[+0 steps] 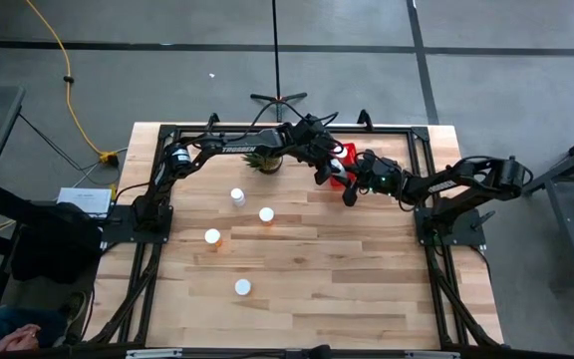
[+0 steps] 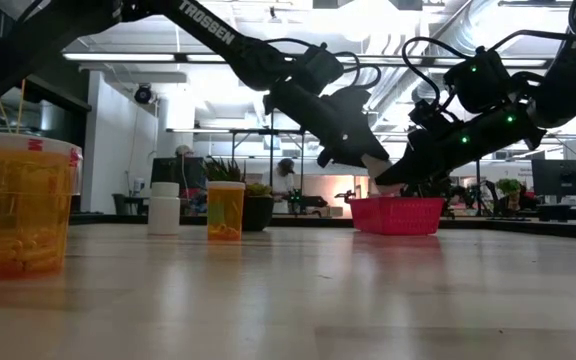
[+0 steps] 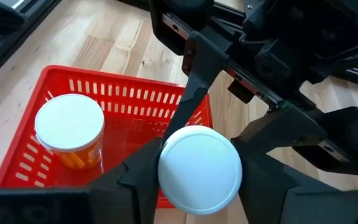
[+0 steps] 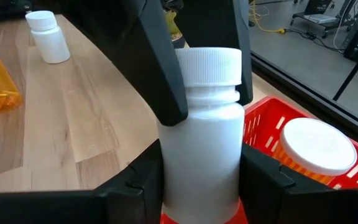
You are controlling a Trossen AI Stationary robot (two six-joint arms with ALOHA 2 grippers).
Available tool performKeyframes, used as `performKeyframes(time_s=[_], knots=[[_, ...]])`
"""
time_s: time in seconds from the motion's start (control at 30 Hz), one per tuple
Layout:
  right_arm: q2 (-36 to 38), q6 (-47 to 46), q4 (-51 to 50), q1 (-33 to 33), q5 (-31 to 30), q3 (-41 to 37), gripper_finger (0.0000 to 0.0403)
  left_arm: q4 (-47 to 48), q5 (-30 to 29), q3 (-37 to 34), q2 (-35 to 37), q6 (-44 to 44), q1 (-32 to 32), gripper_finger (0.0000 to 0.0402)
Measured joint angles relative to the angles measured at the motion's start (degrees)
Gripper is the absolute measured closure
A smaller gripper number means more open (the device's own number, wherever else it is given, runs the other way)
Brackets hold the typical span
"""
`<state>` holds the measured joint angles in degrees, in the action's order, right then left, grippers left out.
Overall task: Pick and place pill bottles into a basket
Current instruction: Put the top white pill bottle into the bin
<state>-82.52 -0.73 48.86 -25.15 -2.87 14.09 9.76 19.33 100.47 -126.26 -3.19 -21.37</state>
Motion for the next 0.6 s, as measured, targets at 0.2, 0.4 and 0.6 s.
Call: performKeyframes(time_s=[0.2,0.4,0.6], knots=[[0.0,-0.3,-0.1,0.0,0.0,0.0,0.0218,-0.2,-0.2,0.0,0.0,0.0,0.0,0.0201],[0.1,0.0,-0.2,0.0,-0.9,0.1,0.0172,-0.4,-1.7,0.0,0.0,-2.4,0.0,0.0206],[0.1,0.6,-0.5,0.0,-1.0,0.1,0.0149,-0.6,-2.0,0.0,0.0,-3.1,0.0,0.0205]])
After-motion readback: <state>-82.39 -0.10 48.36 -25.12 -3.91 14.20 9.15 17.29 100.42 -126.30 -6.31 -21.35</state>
